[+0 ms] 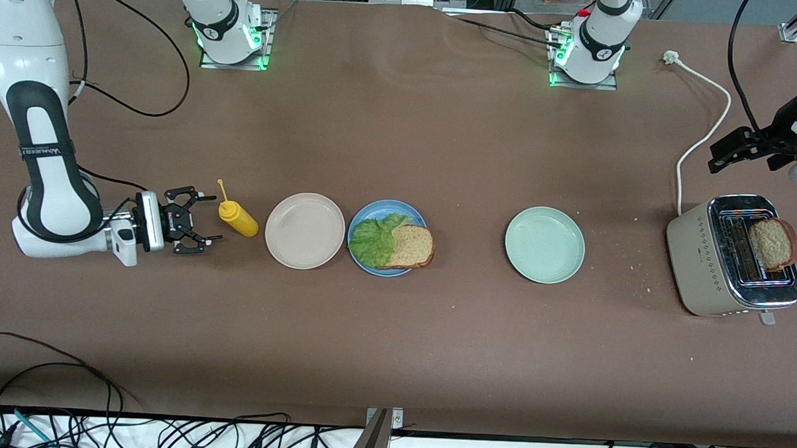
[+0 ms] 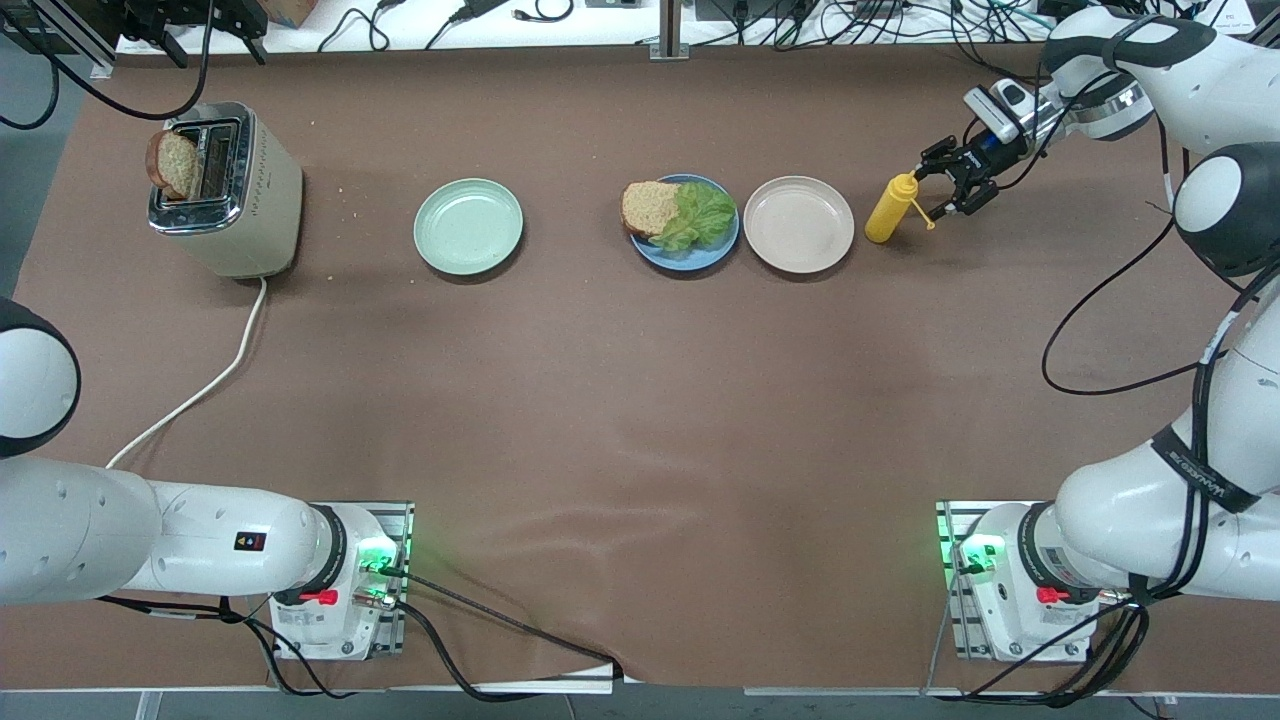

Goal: Make sandwich in blue plate with both arms
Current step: 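Reach the right gripper to the yellow mustard bottle, then close the right gripper around the mustard bottle, then lift the mustard bottle and carry it toward the plates with the right gripper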

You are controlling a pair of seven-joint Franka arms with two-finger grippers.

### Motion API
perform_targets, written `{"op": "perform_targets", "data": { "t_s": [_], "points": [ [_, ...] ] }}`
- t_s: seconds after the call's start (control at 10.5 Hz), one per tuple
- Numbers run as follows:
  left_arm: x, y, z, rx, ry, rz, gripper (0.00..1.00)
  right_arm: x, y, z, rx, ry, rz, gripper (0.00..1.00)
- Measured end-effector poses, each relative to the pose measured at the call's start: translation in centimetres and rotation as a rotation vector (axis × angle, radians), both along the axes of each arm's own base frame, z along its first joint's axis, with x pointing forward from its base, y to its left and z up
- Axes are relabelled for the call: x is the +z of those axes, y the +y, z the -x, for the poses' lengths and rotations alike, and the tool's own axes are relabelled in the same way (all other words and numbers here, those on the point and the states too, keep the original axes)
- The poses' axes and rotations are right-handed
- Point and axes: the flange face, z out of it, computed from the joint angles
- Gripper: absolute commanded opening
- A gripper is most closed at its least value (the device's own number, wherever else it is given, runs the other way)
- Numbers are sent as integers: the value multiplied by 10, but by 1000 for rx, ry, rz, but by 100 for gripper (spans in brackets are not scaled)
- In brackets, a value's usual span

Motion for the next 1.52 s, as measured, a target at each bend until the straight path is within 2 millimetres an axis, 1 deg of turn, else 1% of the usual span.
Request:
{"op": "perform_targets", "data": {
  "t_s": [0.09, 0.28, 0.38, 0.47, 0.57, 0.66, 0.76, 0.95, 1.04, 1.23, 1.33, 1.52],
  "points": [
    [0, 0, 0, 0, 0, 0, 100, -5, 2, 1, 9, -13, -18, 100],
    [0, 0, 0, 0, 0, 0, 100, -5, 12, -1, 24, -29, -43, 100],
    [0, 0, 0, 0, 0, 0, 100, -4, 21, -3, 22, -32, -66, 96],
    [0, 0, 0, 0, 0, 0, 100, -5, 28, -4, 22, -37, -86, 55],
    [0, 0, 0, 0, 0, 0, 100, -7, 32, -3, 29, -48, -101, 30],
    [0, 0, 0, 0, 0, 0, 100, -10, 33, -3, 40, -61, -111, 27],
    [0, 0, 0, 0, 0, 0, 100, -13, 33, -2, 45, -65, -116, 19],
    [0, 0, 0, 0, 0, 0, 100, -18, 34, -1, 41, -59, -122, 13],
    [0, 0, 0, 0, 0, 0, 100, -18, 34, -1, 34, -48, -118, 12],
    [0, 0, 0, 0, 0, 0, 100, -18, 34, -1, -14, 28, -85, 12],
    [0, 0, 0, 0, 0, 0, 100, -15, 34, -5, -44, 74, -57, 12],
    [0, 0, 0, 0, 0, 0, 100, 10, 36, -23, -78, 153, 91, 12]
  ]
}}
